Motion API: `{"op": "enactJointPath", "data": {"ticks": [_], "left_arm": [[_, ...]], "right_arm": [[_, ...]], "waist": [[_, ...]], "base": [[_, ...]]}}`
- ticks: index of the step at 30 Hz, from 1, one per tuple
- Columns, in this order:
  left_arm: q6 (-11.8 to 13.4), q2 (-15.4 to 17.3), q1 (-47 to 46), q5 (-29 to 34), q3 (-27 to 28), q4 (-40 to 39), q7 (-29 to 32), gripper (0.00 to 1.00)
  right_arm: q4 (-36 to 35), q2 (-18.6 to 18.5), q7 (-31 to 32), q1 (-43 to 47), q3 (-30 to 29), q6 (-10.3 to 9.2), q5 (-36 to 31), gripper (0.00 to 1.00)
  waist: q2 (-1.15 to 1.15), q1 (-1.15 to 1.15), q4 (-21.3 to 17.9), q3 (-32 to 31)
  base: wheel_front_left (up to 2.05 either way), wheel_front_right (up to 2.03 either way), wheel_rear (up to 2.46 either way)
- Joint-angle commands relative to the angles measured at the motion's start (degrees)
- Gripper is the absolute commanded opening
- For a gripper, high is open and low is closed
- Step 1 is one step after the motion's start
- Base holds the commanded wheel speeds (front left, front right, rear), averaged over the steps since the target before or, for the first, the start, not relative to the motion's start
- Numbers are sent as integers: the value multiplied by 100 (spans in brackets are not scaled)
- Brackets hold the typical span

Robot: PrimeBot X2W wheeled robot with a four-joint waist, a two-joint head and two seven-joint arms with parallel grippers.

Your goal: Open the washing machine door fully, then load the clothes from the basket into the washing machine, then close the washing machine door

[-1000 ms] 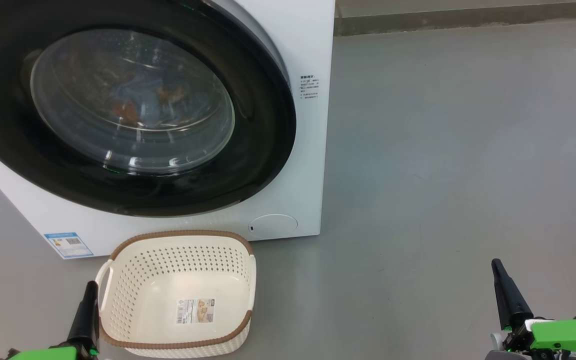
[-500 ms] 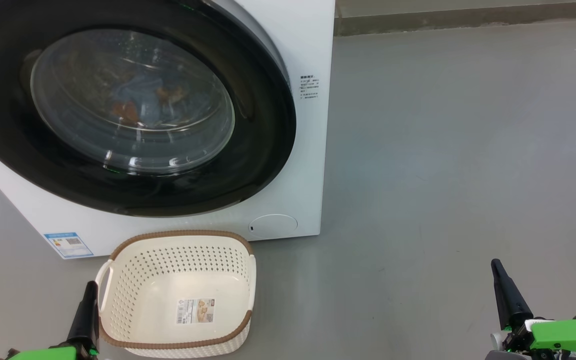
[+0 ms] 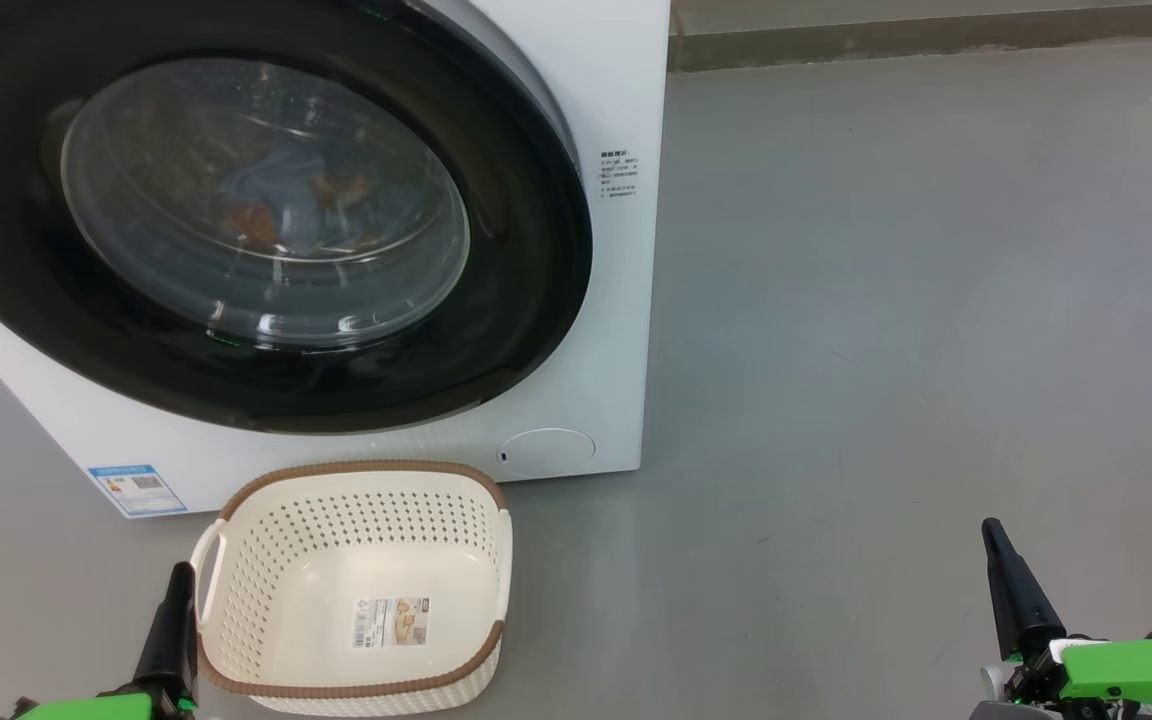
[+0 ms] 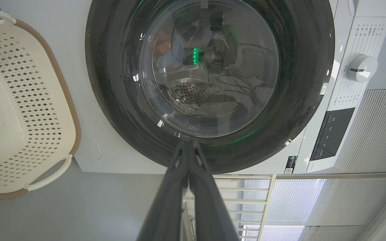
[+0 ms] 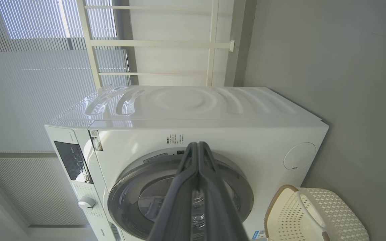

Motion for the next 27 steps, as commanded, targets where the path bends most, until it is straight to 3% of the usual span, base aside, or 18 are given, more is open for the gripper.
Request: {"op": "enactJointPath", "data": {"ticks": [1, 27], "left_arm": [[-60, 89, -222, 8, 199, -93, 30, 0], [-60, 84, -223, 15, 207, -93, 36, 0]], "right_arm": [[-139, -10, 37, -249, 91, 9, -22, 0], [-138, 7, 56, -251, 66, 9, -43, 0]], "waist": [[0, 0, 0, 0], [0, 0, 0, 0]], "base": [[0, 0, 0], [0, 0, 0]]}}
